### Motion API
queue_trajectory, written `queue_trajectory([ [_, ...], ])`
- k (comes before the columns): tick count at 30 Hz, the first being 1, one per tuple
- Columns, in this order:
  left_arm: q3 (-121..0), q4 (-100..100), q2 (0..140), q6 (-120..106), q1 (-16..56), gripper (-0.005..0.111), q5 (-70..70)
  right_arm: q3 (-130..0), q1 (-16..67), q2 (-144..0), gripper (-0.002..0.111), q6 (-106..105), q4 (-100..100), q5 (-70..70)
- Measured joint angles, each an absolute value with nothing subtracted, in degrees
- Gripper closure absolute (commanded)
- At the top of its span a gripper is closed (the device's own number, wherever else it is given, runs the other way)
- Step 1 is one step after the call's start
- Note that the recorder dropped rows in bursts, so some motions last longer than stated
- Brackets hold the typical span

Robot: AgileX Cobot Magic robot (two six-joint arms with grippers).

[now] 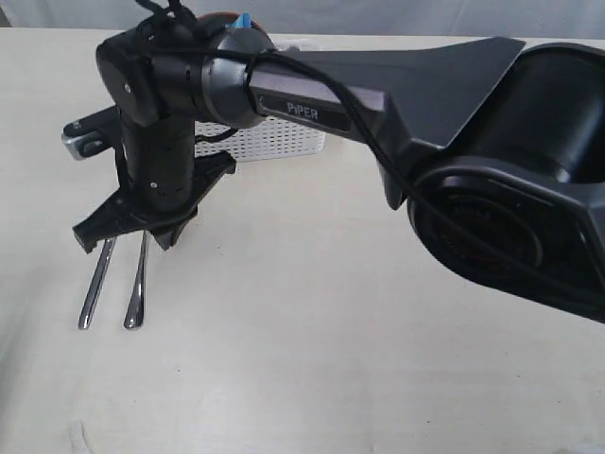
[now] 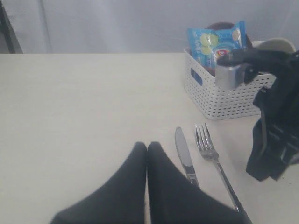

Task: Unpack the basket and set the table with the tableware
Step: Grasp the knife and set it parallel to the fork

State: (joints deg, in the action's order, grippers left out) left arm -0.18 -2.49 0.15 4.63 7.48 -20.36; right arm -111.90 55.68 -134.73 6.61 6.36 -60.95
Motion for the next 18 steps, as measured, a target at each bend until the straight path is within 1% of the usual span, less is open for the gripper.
queue_trajectory([
  [4, -0.18, -2.49, 0.15, 4.63, 7.48, 0.107, -20.36, -108.90, 57.50, -134.73, 0.109, 4.69, 6.48, -61.85],
  [11, -0.18, -2.49, 0.15, 4.63, 7.48, 0.107, -20.36, -108.51, 59.97, -134.76, 0.109, 4.09, 6.58, -61.99],
  [18, -0.18, -2.49, 0.15, 4.63, 7.48, 0.107, -20.36, -108.51, 60.08, -134.86, 0.109, 4.09, 6.58, -62.53],
])
